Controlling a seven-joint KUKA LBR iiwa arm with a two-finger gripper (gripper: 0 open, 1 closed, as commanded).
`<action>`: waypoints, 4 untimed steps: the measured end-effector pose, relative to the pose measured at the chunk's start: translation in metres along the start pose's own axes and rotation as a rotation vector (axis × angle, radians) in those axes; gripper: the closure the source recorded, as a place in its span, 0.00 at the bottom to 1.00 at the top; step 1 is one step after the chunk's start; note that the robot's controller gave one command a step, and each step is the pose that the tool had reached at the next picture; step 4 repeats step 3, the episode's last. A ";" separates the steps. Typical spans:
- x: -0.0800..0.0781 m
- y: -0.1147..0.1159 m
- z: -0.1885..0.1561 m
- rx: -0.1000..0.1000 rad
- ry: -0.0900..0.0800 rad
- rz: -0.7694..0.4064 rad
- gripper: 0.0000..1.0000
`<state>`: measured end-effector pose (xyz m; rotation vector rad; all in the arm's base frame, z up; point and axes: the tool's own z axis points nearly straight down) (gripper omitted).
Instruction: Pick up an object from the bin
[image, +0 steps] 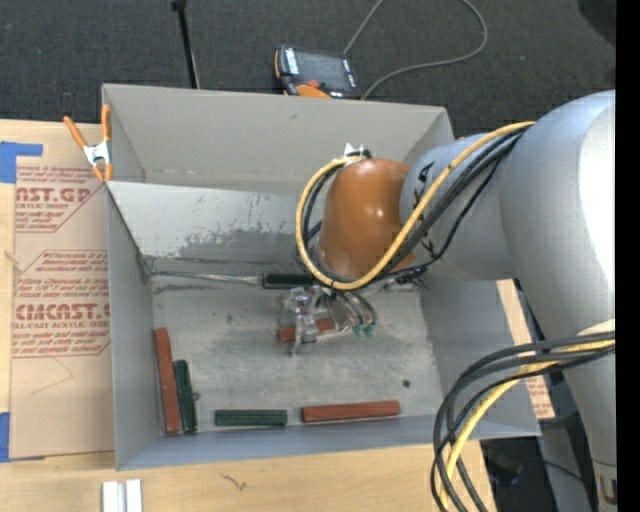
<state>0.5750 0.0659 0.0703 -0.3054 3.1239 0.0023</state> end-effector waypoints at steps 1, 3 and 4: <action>0.000 0.000 0.000 0.000 0.000 0.000 0.00; 0.002 -0.025 -0.171 0.001 -0.008 0.209 1.00; 0.002 -0.025 -0.171 0.001 -0.008 0.209 1.00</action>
Offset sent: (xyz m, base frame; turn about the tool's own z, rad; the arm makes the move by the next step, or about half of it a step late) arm 0.0000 0.0000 0.0000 0.0000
